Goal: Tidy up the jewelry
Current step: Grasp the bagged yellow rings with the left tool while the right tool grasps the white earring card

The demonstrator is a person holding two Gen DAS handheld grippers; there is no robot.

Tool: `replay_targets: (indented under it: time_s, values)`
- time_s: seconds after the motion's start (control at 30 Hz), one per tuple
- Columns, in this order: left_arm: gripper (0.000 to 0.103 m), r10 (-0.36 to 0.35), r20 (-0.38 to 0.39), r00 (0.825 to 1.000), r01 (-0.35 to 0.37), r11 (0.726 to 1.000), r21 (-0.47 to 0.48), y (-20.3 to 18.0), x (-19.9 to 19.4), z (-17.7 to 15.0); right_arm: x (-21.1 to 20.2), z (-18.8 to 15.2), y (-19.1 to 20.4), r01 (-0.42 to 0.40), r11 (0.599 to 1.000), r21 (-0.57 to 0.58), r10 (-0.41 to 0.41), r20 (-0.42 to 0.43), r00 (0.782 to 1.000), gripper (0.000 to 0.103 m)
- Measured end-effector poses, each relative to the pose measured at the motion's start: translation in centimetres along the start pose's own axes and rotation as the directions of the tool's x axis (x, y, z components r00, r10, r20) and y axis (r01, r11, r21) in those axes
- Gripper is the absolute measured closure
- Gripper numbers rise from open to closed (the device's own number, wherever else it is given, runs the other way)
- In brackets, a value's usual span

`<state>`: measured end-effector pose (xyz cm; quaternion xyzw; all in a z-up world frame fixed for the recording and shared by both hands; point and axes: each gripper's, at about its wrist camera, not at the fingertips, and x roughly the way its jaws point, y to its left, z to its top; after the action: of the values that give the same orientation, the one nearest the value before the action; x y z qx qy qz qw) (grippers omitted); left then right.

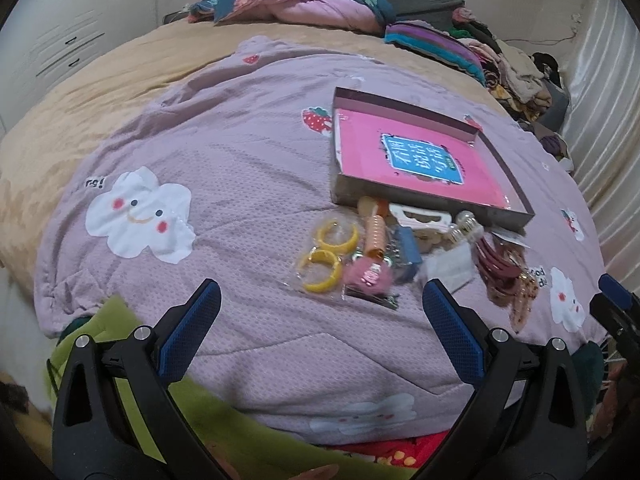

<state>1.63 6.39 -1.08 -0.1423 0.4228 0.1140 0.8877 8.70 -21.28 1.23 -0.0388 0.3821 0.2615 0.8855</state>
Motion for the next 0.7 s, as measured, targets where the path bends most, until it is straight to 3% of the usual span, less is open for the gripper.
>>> replay_targets:
  time_s: [0.57, 0.63, 0.7]
  values:
    - [0.008, -0.048, -0.119, 0.992, 0.049, 0.999, 0.009, 1.8, 6.9, 2.0, 3.6, 1.9, -2.7, 0.043, 0.999, 0.019, -0.042, -0.031, 0.999, 0.004]
    - [0.010, -0.045, -0.150, 0.988, 0.048, 0.999, 0.016, 2.1, 8.0, 2.1, 4.0, 2.0, -3.3, 0.054, 0.998, 0.025, -0.053, -0.037, 0.998, 0.004]
    - [0.022, -0.048, -0.179, 0.983, 0.053, 0.998, 0.022, 2.4, 8.9, 1.9, 4.5, 2.1, -4.0, 0.061, 0.998, 0.035, -0.059, -0.044, 0.997, 0.004]
